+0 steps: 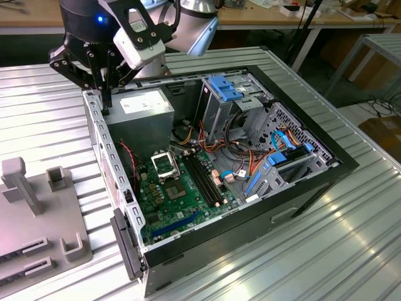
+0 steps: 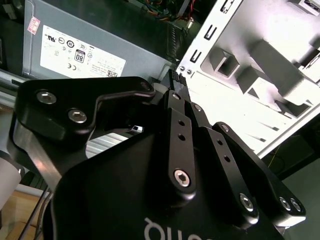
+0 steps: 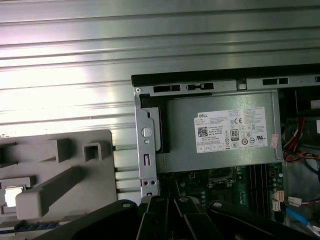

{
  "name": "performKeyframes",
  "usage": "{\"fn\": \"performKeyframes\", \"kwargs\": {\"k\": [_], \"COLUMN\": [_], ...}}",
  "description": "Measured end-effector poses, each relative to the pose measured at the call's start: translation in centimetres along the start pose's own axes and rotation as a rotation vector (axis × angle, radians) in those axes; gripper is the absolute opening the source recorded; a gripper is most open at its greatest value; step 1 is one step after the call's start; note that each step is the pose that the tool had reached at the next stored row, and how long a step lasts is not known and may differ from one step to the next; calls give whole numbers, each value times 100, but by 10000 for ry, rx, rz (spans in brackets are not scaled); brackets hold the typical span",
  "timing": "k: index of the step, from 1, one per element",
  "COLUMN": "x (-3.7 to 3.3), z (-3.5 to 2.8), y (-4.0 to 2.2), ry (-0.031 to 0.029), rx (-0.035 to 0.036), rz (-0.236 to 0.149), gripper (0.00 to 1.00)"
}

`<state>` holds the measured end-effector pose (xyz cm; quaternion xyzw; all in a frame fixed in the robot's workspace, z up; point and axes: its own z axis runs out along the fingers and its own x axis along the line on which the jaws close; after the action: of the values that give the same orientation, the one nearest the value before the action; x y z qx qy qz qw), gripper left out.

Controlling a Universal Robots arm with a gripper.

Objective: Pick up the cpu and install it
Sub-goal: 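Reach for the cpu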

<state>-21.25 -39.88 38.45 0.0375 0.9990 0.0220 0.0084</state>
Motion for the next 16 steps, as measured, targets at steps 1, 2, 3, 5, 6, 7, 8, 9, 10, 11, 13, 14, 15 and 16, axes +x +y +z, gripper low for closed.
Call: {"fn": "performKeyframes", "kwargs": {"k": [1,2,3,5,6,7,8,9,10,11,13,14,15,16], "x": [3,4,7,11,13,15,16,19,21,23,27,29,32,33], "z": [-1,-1,-1,-1,-1,-1,-1,-1,-1,-1,-2,-1,-1,-1], "y": [0,0,-1,-1,-1,-1,-2,-2,-2,-2,-2,-2,-2,-3], "ry": [2,1,1,2,1,1,1,1,2,1,2,2,2,1], "rx": [1,1,1,1,1,1,1,1,1,1,2,1,1,1], "rz": [0,0,0,0,0,0,-1,0,0,0,0,0,0,0], "gripper": [11,11,11,11,11,11,11,11,11,11,11,11,11,11]}}
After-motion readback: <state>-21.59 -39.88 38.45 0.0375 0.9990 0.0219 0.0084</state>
